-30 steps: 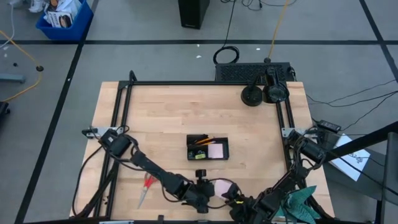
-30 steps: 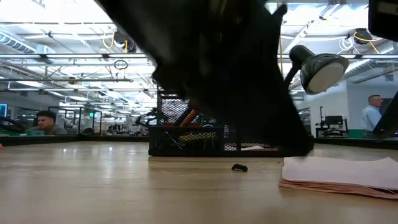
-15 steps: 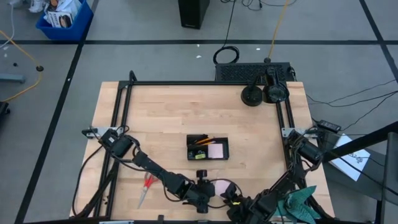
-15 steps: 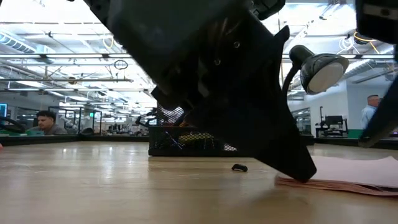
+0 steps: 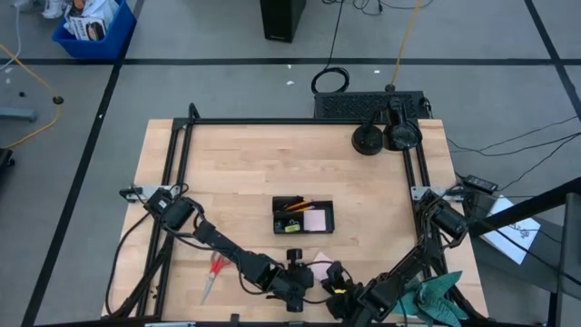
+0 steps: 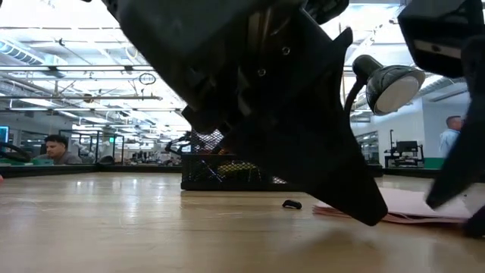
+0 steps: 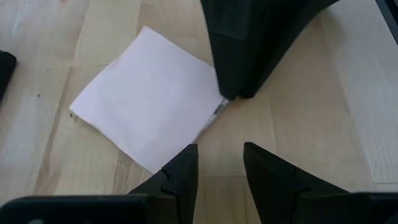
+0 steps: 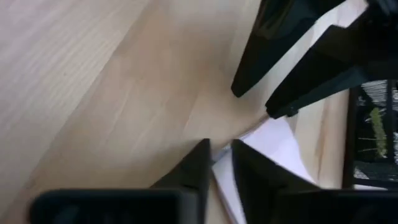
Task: Pick and place office supplies into organizer
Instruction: Put the sticky notes into the right section of the desk organizer
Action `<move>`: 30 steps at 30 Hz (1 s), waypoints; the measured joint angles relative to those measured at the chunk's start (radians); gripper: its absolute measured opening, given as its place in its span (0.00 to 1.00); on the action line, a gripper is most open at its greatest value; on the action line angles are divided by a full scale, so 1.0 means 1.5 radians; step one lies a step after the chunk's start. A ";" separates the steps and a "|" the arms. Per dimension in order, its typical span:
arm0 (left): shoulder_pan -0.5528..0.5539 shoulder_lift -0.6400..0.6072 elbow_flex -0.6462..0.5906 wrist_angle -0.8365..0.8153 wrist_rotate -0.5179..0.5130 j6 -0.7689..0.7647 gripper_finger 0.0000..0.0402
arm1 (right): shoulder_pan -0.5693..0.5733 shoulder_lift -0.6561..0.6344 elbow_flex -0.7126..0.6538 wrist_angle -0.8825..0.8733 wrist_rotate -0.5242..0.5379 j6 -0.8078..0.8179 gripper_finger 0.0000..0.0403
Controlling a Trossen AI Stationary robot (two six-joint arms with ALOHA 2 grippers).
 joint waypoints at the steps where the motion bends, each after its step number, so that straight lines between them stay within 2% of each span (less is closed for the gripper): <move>1: 0.000 0.000 0.000 0.000 0.000 0.000 0.34 | 0.000 0.000 0.000 -0.001 -0.008 -0.001 0.10; 3: -0.001 0.000 0.000 0.000 0.000 0.000 0.34 | -0.001 0.000 0.000 -0.002 -0.016 -0.007 0.03; 6: -0.002 0.000 0.000 0.000 0.000 0.004 0.34 | -0.001 0.001 0.010 -0.021 -0.016 -0.007 0.02; 13: -0.005 0.000 0.000 0.000 0.000 0.022 0.34 | 0.020 0.011 0.151 -0.270 0.035 -0.025 0.00; 20: -0.010 0.000 0.000 -0.009 0.000 0.037 0.34 | 0.041 0.009 0.252 -0.278 0.078 -0.045 0.00; 30: -0.016 0.000 0.001 -0.023 0.000 0.035 0.34 | 0.049 0.007 0.313 -0.336 0.154 -0.080 0.00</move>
